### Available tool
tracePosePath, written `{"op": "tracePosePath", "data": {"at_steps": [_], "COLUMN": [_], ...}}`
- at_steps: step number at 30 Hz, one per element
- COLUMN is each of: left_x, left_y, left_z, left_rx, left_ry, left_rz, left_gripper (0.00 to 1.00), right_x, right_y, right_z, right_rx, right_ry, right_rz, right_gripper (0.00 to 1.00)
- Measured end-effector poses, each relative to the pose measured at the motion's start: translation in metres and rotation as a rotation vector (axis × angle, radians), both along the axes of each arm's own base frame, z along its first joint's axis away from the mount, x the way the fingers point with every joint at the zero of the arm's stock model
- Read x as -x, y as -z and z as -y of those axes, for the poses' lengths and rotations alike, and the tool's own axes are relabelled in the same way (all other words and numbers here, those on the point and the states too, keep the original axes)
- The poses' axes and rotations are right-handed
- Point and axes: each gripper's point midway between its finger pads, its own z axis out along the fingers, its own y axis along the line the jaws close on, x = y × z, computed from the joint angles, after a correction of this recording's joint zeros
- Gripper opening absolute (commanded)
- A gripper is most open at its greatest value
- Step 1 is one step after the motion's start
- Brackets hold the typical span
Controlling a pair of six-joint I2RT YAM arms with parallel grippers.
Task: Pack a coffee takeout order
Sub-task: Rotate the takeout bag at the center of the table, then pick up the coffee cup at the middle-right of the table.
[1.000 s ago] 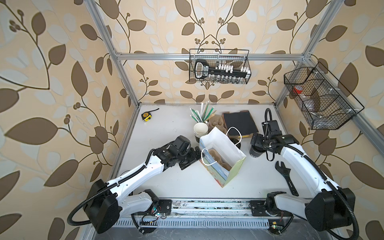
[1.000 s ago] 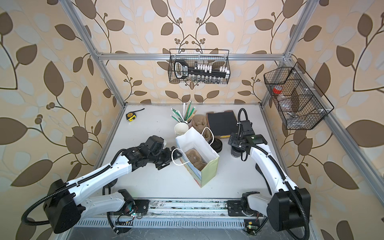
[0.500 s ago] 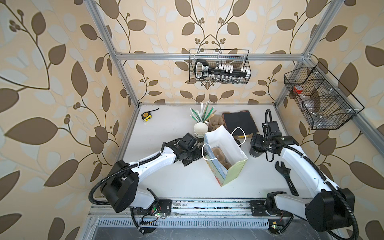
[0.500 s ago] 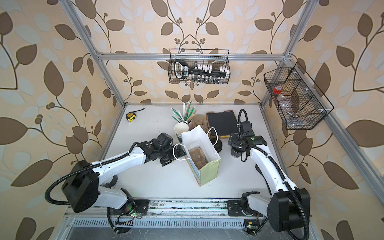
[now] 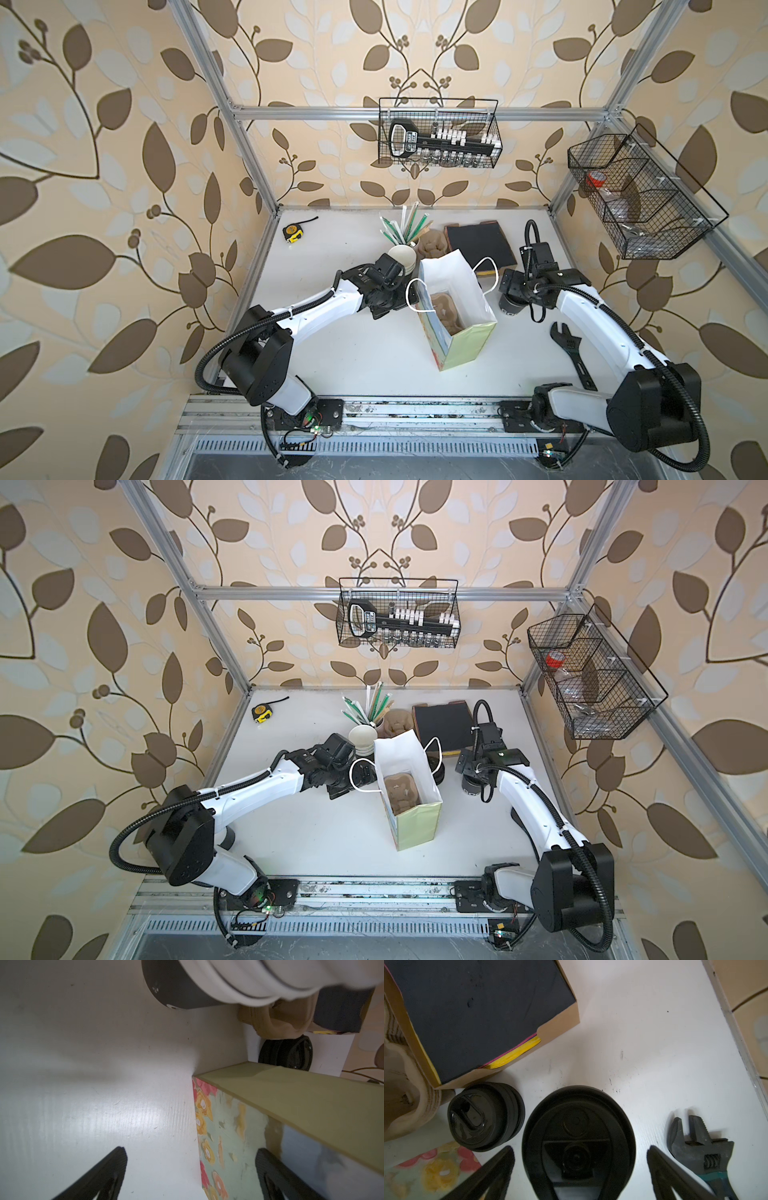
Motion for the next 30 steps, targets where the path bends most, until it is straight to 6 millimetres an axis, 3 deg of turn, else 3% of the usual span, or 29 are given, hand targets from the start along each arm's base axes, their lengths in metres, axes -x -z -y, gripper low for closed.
{"op": "tracePosePath", "data": {"at_steps": [8, 13, 17, 30], "left_x": [0.005, 0.01, 0.012, 0.016], "left_y": [-0.09, -0.119, -0.127, -0.123], "left_z": [-0.027, -0.053, -0.071, -0.109], "left_rx": [-0.008, -0.092, -0.187, -0.408], "left_ry": [0.017, 0.024, 0.039, 0.075], "left_rz": [0.229, 0.334, 0.383, 0.447], "left_gripper": [0.99, 0.99, 0.99, 0.99], "right_x": [-0.002, -0.006, -0.013, -0.008], "right_y": [0.01, -0.002, -0.014, -0.012], "right_z": [0.0, 0.0, -0.001, -0.001], "right_rx": [0.006, 0.004, 0.0, 0.006], "right_ry": [0.0, 0.001, 0.002, -0.002], "right_rz": [-0.06, -0.043, -0.012, -0.052], "right_gripper": [1.0, 0.97, 0.85, 0.83]}}
